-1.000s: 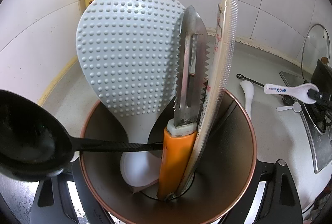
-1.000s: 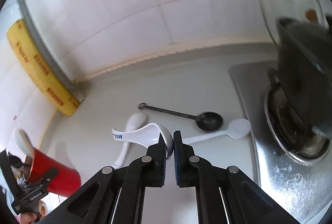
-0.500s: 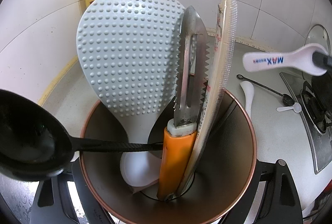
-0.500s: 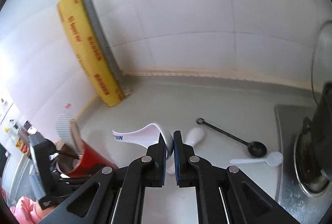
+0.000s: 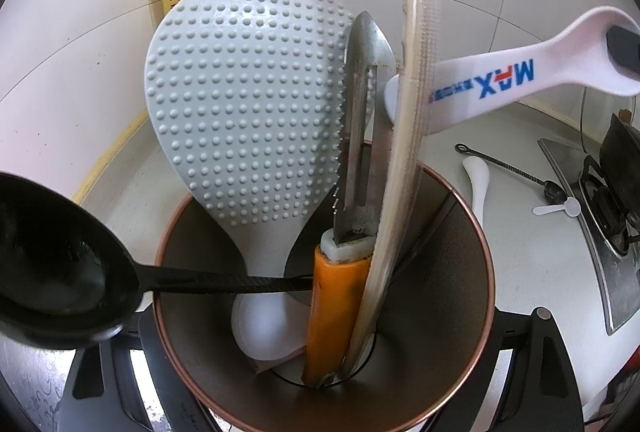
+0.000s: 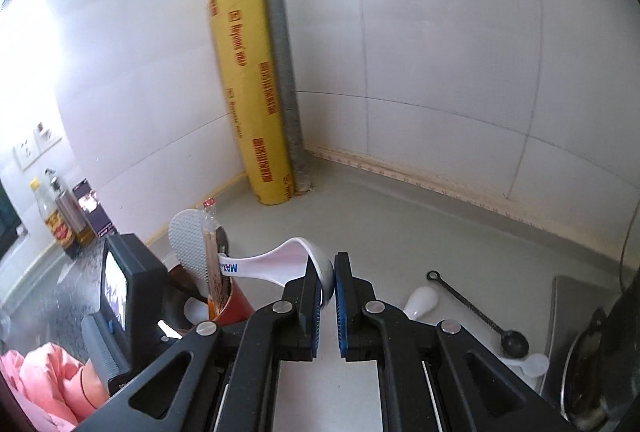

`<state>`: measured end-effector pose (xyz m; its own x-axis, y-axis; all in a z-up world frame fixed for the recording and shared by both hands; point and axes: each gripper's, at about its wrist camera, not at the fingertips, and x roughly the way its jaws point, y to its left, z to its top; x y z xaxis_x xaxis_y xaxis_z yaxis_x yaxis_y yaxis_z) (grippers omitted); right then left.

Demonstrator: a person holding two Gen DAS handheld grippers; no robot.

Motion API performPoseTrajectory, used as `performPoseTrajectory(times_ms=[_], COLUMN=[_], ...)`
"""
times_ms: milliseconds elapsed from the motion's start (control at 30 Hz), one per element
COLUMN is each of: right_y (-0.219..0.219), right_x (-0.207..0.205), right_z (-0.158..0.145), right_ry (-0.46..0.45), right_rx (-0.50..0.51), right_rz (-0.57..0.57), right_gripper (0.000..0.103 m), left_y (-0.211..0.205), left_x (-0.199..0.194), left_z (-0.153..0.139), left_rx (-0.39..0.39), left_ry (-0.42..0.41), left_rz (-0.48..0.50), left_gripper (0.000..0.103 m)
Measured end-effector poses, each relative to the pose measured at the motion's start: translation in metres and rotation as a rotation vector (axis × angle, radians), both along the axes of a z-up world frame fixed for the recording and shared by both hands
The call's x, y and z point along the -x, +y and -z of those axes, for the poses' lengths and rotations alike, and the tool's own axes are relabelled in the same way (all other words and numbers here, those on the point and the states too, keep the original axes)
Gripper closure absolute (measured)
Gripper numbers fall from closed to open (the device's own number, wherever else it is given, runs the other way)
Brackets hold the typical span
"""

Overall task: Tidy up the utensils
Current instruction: 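Lower the spoon bowl-up into the red holder and open the right gripper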

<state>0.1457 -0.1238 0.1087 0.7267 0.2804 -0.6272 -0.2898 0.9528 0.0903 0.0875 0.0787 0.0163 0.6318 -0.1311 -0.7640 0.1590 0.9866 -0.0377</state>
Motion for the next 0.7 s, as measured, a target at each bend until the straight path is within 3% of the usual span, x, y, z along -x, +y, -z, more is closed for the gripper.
performPoseTrajectory(times_ms=[433, 700], right_y=[0.006, 0.005], right_x=[0.004, 0.009], right_z=[-0.035, -0.059], right_ry=[-0.088, -0.158], right_rx=[0.061, 0.046], right_rz=[-0.038, -0.064], right_gripper=[0.096, 0.096], left_y=[0.0, -0.003], left_x=[0.0, -0.001], left_z=[0.0, 0.0], left_rx=[0.0, 0.0], left_ry=[0.0, 0.001], left_rz=[-0.001, 0.007], left_gripper=[0.012, 0.012])
